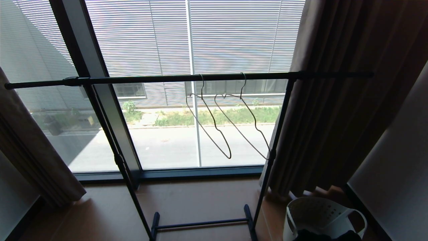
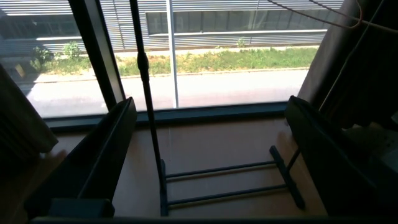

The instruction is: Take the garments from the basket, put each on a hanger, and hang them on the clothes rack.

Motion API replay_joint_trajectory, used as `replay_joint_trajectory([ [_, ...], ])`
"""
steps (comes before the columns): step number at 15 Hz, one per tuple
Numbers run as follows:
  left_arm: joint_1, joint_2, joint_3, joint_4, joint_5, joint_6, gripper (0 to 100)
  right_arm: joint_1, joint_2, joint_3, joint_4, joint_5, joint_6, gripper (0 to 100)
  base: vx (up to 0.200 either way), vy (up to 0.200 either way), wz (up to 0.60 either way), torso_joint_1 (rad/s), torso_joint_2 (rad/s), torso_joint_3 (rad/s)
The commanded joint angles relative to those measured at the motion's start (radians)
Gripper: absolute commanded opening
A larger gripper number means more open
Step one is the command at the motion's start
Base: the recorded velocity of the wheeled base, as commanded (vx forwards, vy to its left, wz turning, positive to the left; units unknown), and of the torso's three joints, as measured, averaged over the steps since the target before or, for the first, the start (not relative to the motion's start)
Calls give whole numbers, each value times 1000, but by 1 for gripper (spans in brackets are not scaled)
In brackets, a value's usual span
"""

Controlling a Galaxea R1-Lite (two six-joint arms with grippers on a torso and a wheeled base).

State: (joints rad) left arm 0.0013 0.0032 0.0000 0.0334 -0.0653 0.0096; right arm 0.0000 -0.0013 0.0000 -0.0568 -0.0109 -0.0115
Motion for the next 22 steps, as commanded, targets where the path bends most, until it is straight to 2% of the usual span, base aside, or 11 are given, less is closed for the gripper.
replay_joint_trajectory([
  [1,0,1,0,0,-1,0,100,0,1,0,0,0,-1,100,0,0,0,0,0,0],
  [5,0,1,0,0,-2,3,100,0,1,0,3,5,-10,100,0,0,0,-23,59,32],
  [12,0,0,0,-1,-5,0,100,0,1,0,3,11,-10,100,0,0,0,-146,371,216],
  [22,0,1,0,-1,-5,0,100,0,1,0,5,11,-12,100,0,0,0,-192,533,332],
])
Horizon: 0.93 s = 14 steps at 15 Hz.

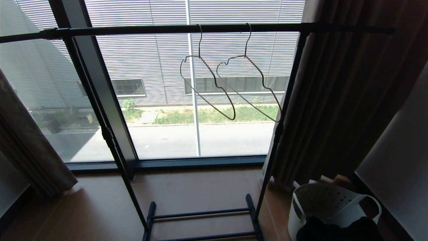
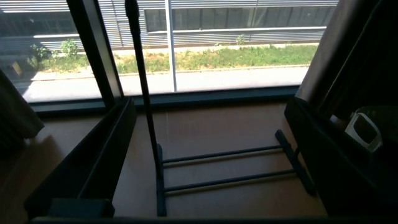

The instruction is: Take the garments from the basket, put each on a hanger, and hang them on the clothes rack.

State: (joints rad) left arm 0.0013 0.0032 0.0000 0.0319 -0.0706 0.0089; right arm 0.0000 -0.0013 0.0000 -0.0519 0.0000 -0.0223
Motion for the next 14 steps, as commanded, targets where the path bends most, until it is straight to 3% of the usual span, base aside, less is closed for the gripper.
replay_joint_trajectory([
  [1,0,1,0,0,0,0,100,0,1,0,0,2,-2,100,0,0,0,-163,520,344],
  [6,0,1,0,0,-1,2,100,0,1,0,1,6,-4,100,0,0,0,-147,493,348],
  [10,0,1,0,2,-1,3,100,0,1,0,1,8,-5,100,0,0,0,-38,148,108],
  [14,0,0,0,0,0,5,100,0,1,0,1,8,-10,100,0,0,-600,-4,15,18],
])
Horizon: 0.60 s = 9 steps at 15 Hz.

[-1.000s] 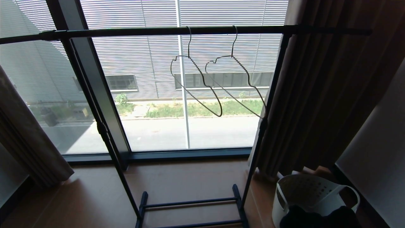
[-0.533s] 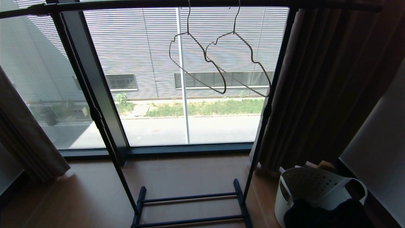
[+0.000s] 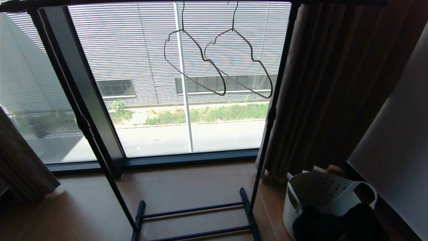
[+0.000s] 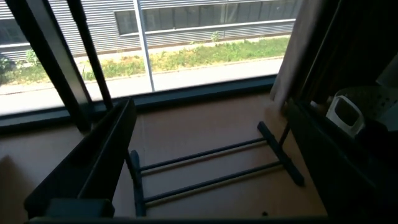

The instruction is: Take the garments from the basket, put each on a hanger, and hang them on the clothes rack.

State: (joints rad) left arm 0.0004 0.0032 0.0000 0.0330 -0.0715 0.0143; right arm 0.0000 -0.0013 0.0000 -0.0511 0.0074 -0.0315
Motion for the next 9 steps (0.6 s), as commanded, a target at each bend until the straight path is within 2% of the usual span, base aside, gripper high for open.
replay_joint_trajectory([
  [1,1,0,0,1,-1,4,100,0,1,0,0,0,-1,100,0,0,-600,12,7,-7],
  [4,1,1,0,1,-1,9,100,0,1,0,0,0,-1,100,0,0,-600,-1,1,2],
  [7,1,1,0,1,-1,7,100,0,1,0,-1,0,-1,100,0,0,0,0,0,0],
  [9,1,1,0,1,-1,7,100,0,1,0,0,0,-1,100,0,-200,0,0,0,7],
])
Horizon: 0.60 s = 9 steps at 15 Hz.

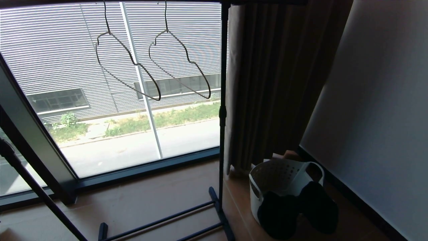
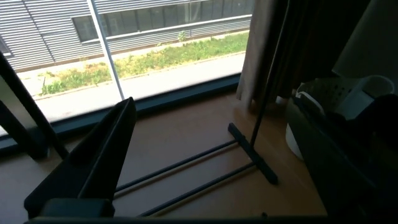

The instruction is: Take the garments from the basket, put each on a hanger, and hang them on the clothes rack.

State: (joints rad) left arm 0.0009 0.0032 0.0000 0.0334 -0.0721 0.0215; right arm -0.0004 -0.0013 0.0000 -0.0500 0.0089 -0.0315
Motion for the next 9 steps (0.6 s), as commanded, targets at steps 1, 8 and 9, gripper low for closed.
replay_joint_trajectory([
  [1,1,1,0,0,0,0,100,0,1,0,-1,0,-1,100,0,-200,0,2,-2,-2],
  [8,1,1,0,0,-2,0,100,0,1,0,-1,0,-1,100,29,-171,0,5,1,2],
  [9,1,1,0,0,-2,0,100,0,1,0,-1,0,-1,100,200,0,0,2,2,2],
])
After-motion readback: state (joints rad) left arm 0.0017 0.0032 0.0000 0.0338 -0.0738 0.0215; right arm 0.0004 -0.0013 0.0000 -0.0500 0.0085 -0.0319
